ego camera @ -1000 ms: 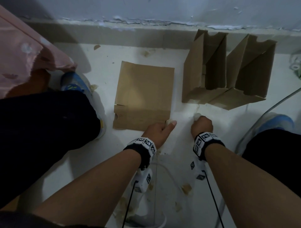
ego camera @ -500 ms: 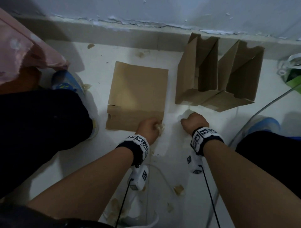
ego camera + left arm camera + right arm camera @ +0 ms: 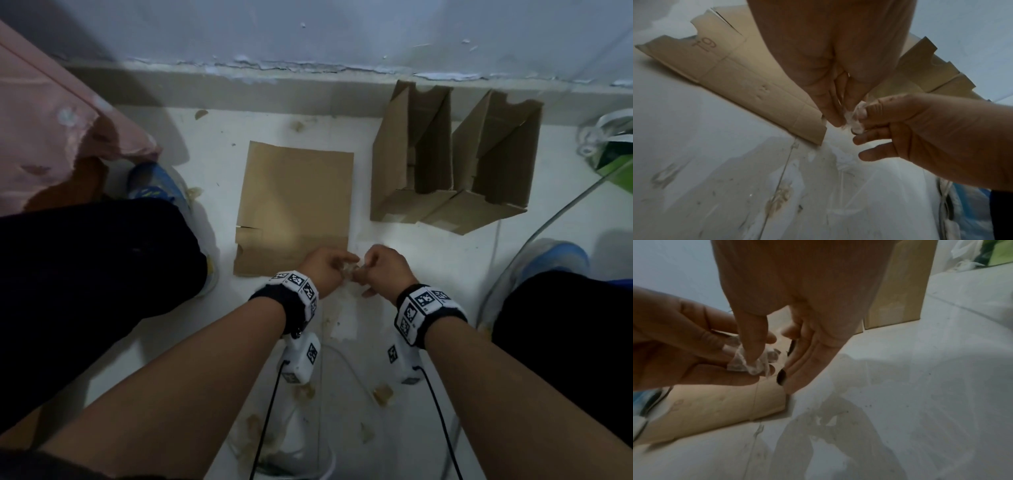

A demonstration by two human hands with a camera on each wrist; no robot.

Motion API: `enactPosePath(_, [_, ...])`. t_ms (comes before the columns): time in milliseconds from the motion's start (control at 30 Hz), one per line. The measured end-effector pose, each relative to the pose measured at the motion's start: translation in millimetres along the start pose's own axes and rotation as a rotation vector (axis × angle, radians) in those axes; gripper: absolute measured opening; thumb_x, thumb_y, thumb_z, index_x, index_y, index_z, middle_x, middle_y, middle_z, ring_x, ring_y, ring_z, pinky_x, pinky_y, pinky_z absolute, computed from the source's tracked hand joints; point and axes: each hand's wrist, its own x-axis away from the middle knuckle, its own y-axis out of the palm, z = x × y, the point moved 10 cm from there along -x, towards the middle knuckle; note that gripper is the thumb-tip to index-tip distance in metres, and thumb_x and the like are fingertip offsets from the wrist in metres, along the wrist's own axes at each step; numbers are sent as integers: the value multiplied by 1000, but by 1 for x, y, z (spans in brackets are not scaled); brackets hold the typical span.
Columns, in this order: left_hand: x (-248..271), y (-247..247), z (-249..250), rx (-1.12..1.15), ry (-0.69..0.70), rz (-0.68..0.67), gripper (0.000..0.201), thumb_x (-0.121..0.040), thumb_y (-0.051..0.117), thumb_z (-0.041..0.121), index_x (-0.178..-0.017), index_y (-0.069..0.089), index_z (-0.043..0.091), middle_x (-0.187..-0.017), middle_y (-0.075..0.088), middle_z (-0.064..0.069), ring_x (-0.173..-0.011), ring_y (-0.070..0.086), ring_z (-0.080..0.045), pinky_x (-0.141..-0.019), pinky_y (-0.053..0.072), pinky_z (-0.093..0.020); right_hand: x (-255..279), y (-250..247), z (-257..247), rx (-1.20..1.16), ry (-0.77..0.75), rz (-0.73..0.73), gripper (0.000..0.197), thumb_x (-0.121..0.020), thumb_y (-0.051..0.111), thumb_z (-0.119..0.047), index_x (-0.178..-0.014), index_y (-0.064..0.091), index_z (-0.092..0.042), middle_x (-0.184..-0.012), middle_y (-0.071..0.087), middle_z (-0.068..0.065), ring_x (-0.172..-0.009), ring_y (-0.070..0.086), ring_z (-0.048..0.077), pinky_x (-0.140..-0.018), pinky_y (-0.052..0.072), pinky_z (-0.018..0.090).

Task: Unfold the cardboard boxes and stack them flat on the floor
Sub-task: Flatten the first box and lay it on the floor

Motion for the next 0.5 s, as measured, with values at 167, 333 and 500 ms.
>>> enactPosePath(167, [-4, 1, 7, 128, -40, -3, 32, -97, 58, 3, -127, 66, 3, -108, 71, -18, -90, 66, -22, -83, 55, -30, -2, -11, -15, 45, -197, 145, 26, -84, 78, -7, -104, 74, -24, -101, 66, 7, -82, 67, 25, -76, 62, 43])
enactPosePath(333, [-5, -17, -4, 431, -77, 213, 16, -91, 68, -4, -100, 62, 8, -83, 64, -7, -73, 65, -19, -61, 59, -25, 1, -11, -45, 270, -388, 219, 15, -85, 73, -5, -89, 81, -16, -86, 72, 0, -82, 67, 17, -82, 56, 31])
enactPosePath(500, [-7, -22, -11, 457, -107, 210, 6, -88, 76, 7, -89, 74, 13, -82, 71, -5, -76, 65, -16, -76, 52, -26, -8, -21, -24, -180, -178, 196, 30, -83, 62, 7, -75, 75, -19, -86, 72, 1, -83, 67, 21, -80, 60, 43])
